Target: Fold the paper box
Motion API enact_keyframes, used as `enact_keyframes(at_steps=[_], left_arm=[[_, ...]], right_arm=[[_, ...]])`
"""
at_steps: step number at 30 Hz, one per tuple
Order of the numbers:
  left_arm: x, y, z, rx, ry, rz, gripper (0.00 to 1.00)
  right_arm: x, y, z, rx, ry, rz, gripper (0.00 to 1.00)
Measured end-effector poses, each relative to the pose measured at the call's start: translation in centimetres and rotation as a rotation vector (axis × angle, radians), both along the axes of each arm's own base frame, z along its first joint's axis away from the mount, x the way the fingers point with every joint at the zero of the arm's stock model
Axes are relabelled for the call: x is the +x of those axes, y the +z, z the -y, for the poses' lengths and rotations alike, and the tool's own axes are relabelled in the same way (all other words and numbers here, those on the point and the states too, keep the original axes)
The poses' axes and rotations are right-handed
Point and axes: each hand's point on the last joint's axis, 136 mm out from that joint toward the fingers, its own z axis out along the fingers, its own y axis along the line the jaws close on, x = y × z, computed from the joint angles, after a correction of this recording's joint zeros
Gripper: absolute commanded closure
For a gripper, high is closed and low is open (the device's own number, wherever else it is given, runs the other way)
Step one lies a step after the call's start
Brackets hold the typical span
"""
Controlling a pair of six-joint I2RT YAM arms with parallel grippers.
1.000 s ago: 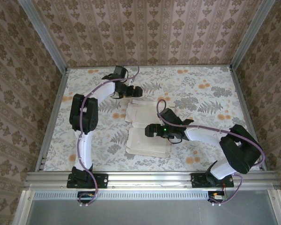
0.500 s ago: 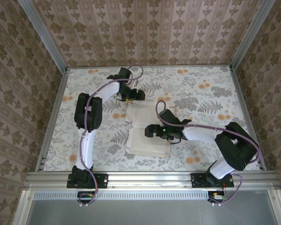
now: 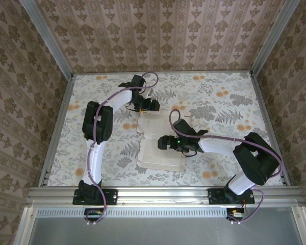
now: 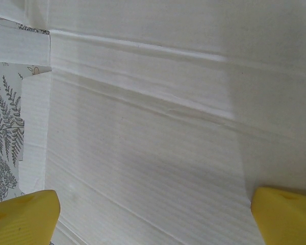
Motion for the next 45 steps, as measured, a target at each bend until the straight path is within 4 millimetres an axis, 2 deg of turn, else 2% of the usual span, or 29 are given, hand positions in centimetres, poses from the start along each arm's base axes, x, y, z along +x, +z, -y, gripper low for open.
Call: enact_keyframes(at_steps=[3, 9, 17, 25, 45], left_arm=[[-0.1, 0.2, 0.2, -0.001, -0.003, 0.003, 0.21], [-1.0, 1.1, 1.9, -0.001, -0.040, 0.029, 0.25], [-1.7, 2.5, 3.1, -0.013, -0.066, 0.056, 0.25], [-1.3, 2.2, 3.0, 0.004, -0.061, 0.050, 0.25], [-0.6, 1.8, 1.4, 0.032, -0.025, 0.042, 0.25]], right_arm=[[0.0, 0.0, 0.0, -0.001, 0.000, -0.001, 0.01], [0.1, -0.1, -0.1, 0.001, 0.000, 0.001, 0.01], [0.5, -0.1, -0.4, 0.004, 0.000, 0.004, 0.01], [0.5, -0.1, -0.5, 0.004, 0.001, 0.005, 0.01], [1.2, 0.0, -1.0, 0.013, 0.001, 0.016, 0.01]])
